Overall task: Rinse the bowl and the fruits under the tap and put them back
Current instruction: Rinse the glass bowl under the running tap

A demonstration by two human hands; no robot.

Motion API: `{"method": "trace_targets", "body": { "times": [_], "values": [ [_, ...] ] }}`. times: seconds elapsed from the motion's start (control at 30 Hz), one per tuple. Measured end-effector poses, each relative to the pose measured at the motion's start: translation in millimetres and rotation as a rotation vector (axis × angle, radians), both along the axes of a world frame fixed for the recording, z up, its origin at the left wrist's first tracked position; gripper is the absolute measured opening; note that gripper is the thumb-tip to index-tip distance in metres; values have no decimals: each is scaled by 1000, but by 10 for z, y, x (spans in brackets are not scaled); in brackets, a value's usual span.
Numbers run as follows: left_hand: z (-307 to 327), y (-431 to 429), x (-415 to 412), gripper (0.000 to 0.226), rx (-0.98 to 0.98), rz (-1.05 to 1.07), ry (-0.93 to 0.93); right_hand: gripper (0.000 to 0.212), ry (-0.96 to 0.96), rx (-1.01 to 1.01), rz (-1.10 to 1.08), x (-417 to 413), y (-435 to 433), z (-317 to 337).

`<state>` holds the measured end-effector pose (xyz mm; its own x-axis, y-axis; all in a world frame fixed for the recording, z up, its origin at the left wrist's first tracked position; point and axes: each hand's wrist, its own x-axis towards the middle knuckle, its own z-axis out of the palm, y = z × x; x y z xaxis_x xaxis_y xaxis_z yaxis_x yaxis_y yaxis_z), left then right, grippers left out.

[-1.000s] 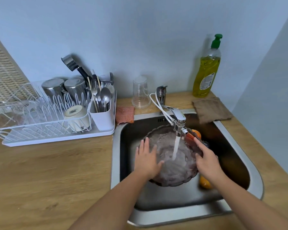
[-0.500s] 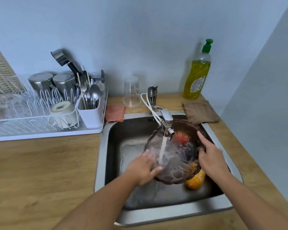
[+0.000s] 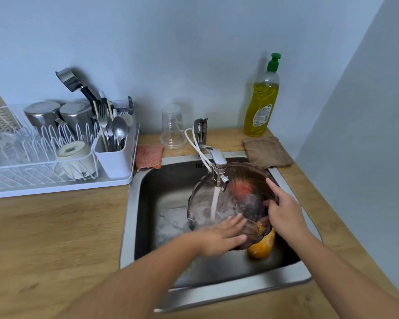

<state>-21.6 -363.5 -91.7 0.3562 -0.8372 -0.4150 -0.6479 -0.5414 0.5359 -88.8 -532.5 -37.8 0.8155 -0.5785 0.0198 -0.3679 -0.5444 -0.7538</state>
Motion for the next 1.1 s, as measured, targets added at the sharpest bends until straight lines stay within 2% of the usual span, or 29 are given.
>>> {"method": "trace_targets", "body": {
  "times": [0.13, 0.2, 0.27, 0.33, 0.4, 0.47, 0.57, 0.6, 0.77, 0.9, 1.0, 1.1],
  "values": [
    [-71, 397, 390, 71, 275, 2, -378, 61, 73, 24, 35, -36, -75, 30],
    [-105, 434, 592, 78, 260, 112, -484, 60, 94, 44, 58, -64, -46, 29],
    [-97, 310, 719, 81, 155, 255, -516, 61, 95, 104, 61, -84, 7, 17],
    [-92, 60, 725, 83, 77, 332, -514, 60, 108, 160, 82, -97, 88, -10],
    [-113, -177, 643, 86, 14, 310, -492, 58, 124, 216, 91, -109, 159, -53],
    [-138, -255, 659, 80, 19, 334, -503, 58, 119, 259, 74, -134, 181, -81],
    [-135, -168, 742, 78, 106, 651, -415, 58, 117, 265, 78, -196, 159, -95],
    [-126, -168, 702, 80, 124, 688, -371, 57, 117, 251, 85, -213, 160, -89],
    [-249, -335, 384, 74, -38, 306, -417, 54, 88, 274, 49, -232, 141, -90],
    [-324, -47, 686, 77, 113, 282, -515, 56, 84, 217, 46, -209, 61, -90],
    [-360, 43, 641, 85, 93, 339, -383, 57, 71, 177, 48, -150, 80, -87],
    [-331, -124, 408, 84, 80, 343, -41, 57, 64, 181, 38, -54, 193, -96]
  ]
}}
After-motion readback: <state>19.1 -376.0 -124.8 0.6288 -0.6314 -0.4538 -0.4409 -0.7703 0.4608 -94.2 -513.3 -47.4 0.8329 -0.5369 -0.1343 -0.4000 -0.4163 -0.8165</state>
